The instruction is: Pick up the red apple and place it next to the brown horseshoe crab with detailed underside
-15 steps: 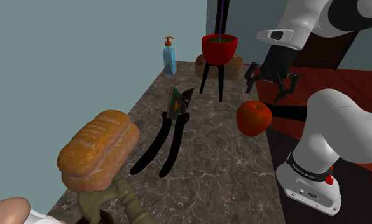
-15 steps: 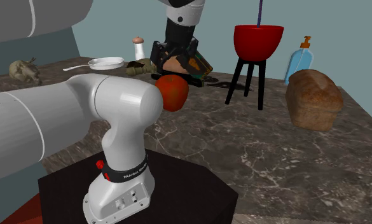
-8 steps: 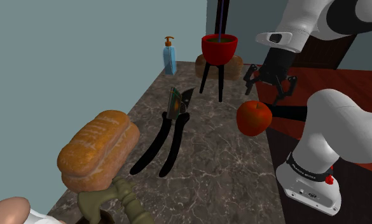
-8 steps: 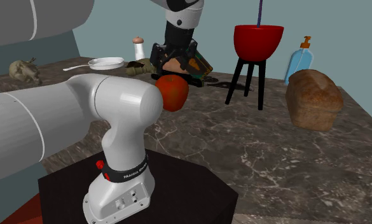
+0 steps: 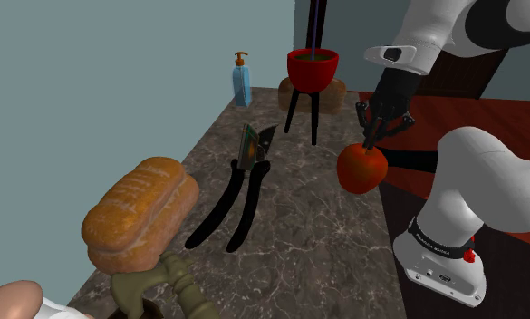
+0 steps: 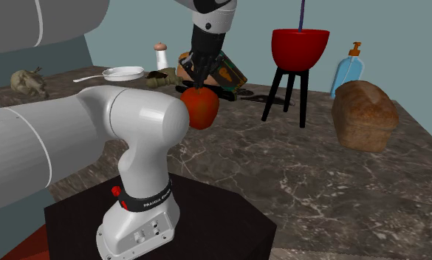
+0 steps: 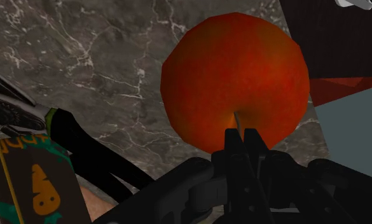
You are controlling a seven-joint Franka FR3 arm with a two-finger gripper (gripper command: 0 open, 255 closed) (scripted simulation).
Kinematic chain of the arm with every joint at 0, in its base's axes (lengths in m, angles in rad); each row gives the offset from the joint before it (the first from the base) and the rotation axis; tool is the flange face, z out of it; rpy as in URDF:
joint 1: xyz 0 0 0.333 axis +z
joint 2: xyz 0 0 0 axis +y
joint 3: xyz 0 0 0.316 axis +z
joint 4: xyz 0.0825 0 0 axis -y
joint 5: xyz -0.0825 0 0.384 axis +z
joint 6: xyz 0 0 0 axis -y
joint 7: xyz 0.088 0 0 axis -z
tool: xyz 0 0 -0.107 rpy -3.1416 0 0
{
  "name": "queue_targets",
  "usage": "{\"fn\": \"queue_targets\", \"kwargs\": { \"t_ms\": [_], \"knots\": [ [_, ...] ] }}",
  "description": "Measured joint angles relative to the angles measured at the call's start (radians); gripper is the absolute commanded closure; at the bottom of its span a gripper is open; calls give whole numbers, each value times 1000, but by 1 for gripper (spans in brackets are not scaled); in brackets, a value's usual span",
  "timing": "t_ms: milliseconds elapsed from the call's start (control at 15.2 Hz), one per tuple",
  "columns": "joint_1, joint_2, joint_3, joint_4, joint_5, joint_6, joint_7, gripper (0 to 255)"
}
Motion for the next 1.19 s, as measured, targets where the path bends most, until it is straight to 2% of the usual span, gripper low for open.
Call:
{"fn": "queue_targets", "kwargs": {
  "t_ms": [330,1188],
  "knots": [
    [9,10,8,18,7,-6,6,255],
    [64,77,70,203,65,-110,48,255]
  ]
}}
